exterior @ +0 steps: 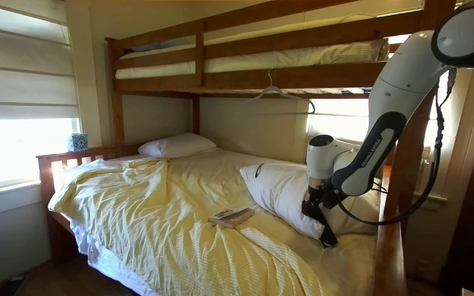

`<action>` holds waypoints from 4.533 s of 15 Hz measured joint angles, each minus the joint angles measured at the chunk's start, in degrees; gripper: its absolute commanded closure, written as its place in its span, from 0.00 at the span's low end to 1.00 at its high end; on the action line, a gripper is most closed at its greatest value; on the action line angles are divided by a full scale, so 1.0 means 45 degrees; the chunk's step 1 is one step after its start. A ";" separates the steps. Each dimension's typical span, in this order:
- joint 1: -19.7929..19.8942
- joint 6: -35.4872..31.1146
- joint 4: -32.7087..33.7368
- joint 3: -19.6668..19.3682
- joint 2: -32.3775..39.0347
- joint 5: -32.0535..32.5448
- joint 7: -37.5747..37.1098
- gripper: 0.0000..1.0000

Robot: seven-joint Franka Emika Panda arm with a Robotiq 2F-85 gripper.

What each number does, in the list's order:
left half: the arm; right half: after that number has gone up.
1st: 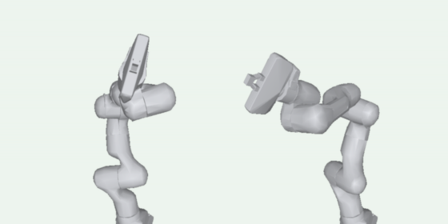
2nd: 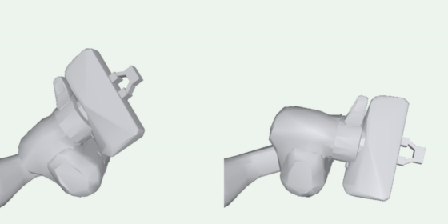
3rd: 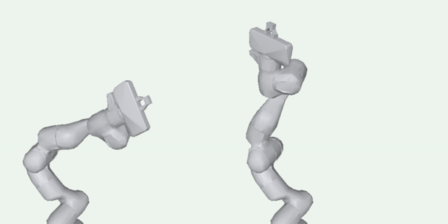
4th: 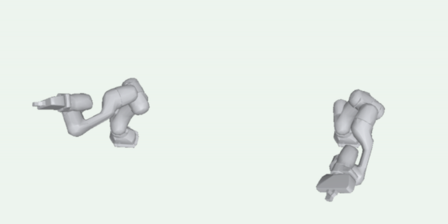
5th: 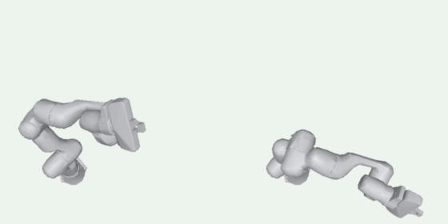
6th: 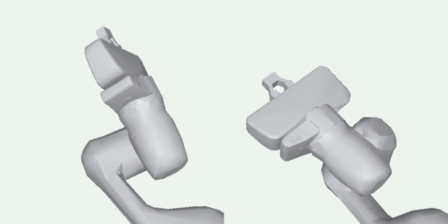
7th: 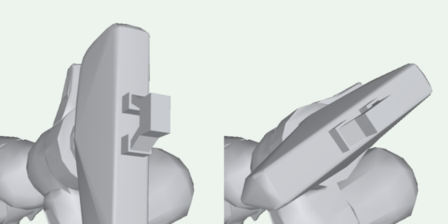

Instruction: Put the remote control on the footboard of the bed.

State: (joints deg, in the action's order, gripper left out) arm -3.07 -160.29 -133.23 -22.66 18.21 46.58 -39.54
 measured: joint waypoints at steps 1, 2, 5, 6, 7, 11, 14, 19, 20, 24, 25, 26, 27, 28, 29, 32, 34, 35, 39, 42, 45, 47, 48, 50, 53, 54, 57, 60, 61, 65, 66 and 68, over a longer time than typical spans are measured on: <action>-0.0001 -0.0001 0.0066 -0.0001 0.0092 -0.0006 -0.0031 0.00; -0.0001 -0.0001 0.0144 -0.0009 0.0200 -0.0006 -0.0151 0.00; -0.0031 -0.0002 0.0408 -0.0058 0.0493 -0.0006 -0.0714 0.28; -0.0074 -0.0002 0.0490 -0.0090 0.0569 -0.0006 -0.0961 0.34; -0.0142 -0.0002 0.0556 -0.0127 0.0613 -0.0006 -0.1207 0.41; -0.0526 0.0017 0.0710 -0.0261 0.0671 0.0002 -0.1870 0.61; -0.0896 0.0087 0.0733 -0.0521 0.0664 0.0217 -0.2203 0.61; -0.1472 0.0281 0.0392 -0.0849 -0.0411 0.0976 -0.2051 0.61; -0.1371 0.0429 0.0179 -0.0664 -0.0890 0.0976 -0.1739 0.61; -0.0764 0.0649 -0.1331 0.0083 -0.2980 -0.0187 0.1140 0.61; -0.0453 0.0650 -0.1841 0.0429 -0.3415 -0.0772 0.2106 0.61; -0.0058 0.0657 -0.2338 0.0876 -0.3775 -0.1384 0.3010 0.61; 0.0270 0.0664 -0.2844 0.1276 -0.4068 -0.2106 0.3960 0.61; 0.0517 0.0665 -0.3271 0.1587 -0.4308 -0.2842 0.4874 0.61; 0.0731 0.0665 -0.3546 0.1781 -0.4514 -0.3481 0.5722 0.61; 0.1559 0.0264 -0.3693 0.1971 -0.5271 -0.4045 0.7103 0.61; 0.2091 -0.0287 -0.3712 0.1994 -0.5876 -0.4159 0.7552 0.61; 0.2238 -0.0312 -0.3739 0.2002 -0.6194 -0.4442 0.7843 0.61; 0.2368 0.0975 -0.3980 0.2247 -0.7734 -0.5579 0.8881 0.61; 0.2894 0.2149 -0.4024 0.3038 -0.8657 -0.5418 0.8859 0.17; 0.3103 0.2207 -0.4014 0.3514 -0.8223 -0.5301 0.8944 0.00; 0.3055 0.2129 -0.3978 0.3553 -0.7278 -0.5282 0.9747 0.00; 0.2995 0.1947 -0.3922 0.3479 -0.6669 -0.5323 1.0304 0.00; 0.2857 0.1376 -0.3569 0.3291 -0.5196 -0.5618 1.1708 0.00; 0.2649 0.0750 -0.2473 0.3352 -0.2818 -0.6653 1.4155 0.00; 0.2644 0.0725 -0.1980 0.3532 -0.2076 -0.7008 1.4944 0.00; 0.2628 0.1099 -0.0642 0.3987 -0.0581 -0.7078 1.5847 0.00; 0.2646 0.1225 -0.0405 0.4072 -0.0366 -0.7042 1.6086 0.00; 0.2652 0.1395 -0.0394 0.4194 -0.0344 -0.7014 1.6522 0.00; 0.2241 0.2036 -0.0241 0.4846 -0.0055 -0.6607 1.7686 0.00; 0.2038 0.2238 -0.0228 0.4917 -0.0021 -0.6335 1.7806 0.00; 0.1723 0.2614 -0.0173 0.5014 0.0055 -0.5815 1.8196 0.00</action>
State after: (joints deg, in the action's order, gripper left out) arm 4.68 -148.53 -134.01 -0.10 18.45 20.41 42.34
